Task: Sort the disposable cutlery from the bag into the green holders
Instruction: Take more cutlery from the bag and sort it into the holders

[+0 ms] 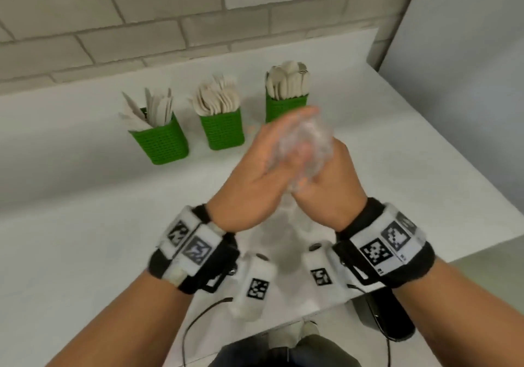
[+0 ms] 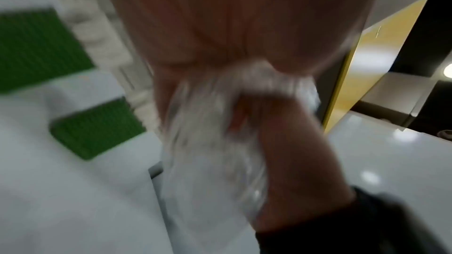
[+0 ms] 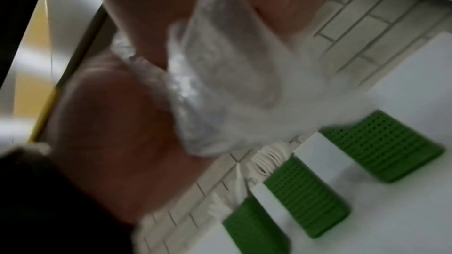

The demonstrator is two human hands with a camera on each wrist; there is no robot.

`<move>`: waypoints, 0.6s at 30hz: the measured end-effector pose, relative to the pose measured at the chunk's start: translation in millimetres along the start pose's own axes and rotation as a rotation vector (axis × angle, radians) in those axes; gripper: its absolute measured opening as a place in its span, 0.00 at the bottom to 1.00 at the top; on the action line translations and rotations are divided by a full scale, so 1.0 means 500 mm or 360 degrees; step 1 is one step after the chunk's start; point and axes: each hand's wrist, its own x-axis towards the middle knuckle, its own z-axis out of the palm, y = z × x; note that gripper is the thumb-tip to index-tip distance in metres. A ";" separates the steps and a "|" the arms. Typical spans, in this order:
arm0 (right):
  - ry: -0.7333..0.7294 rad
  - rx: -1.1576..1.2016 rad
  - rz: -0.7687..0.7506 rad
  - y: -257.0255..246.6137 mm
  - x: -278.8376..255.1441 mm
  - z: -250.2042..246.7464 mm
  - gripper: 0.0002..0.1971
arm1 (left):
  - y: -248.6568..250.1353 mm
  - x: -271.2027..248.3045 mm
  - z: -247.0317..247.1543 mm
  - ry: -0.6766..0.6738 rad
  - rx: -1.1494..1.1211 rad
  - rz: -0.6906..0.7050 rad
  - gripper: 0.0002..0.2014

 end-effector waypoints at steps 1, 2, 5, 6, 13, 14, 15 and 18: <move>0.0060 -0.0012 -0.0028 -0.005 -0.007 -0.005 0.25 | 0.006 0.010 0.026 0.0156 -0.0057 -0.0091 0.15; 0.0098 -0.0016 -0.0084 -0.003 -0.016 -0.014 0.31 | 0.009 0.022 0.045 0.0316 -0.0176 -0.0255 0.11; -0.0039 -0.0535 -0.0513 0.018 -0.045 -0.059 0.42 | 0.018 0.034 0.067 0.0504 -0.0600 -0.0693 0.10; -0.0132 -0.0688 -0.0676 0.028 -0.046 -0.068 0.40 | 0.024 0.033 0.076 0.0411 -0.0648 -0.0757 0.12; -0.0288 -0.0316 -0.1182 0.076 -0.044 -0.089 0.21 | 0.038 -0.019 0.141 0.0198 -0.0963 -0.0854 0.13; -0.0254 -0.0223 -0.1091 0.070 -0.044 -0.090 0.22 | 0.040 -0.023 0.142 0.0181 -0.1111 -0.0848 0.09; -0.0219 -0.0116 -0.0979 0.061 -0.044 -0.089 0.22 | 0.043 -0.030 0.140 0.0151 -0.1278 -0.0834 0.12; -0.0085 0.0001 -0.0788 0.033 -0.033 -0.073 0.15 | 0.053 -0.051 0.131 0.0029 -0.1502 -0.0745 0.35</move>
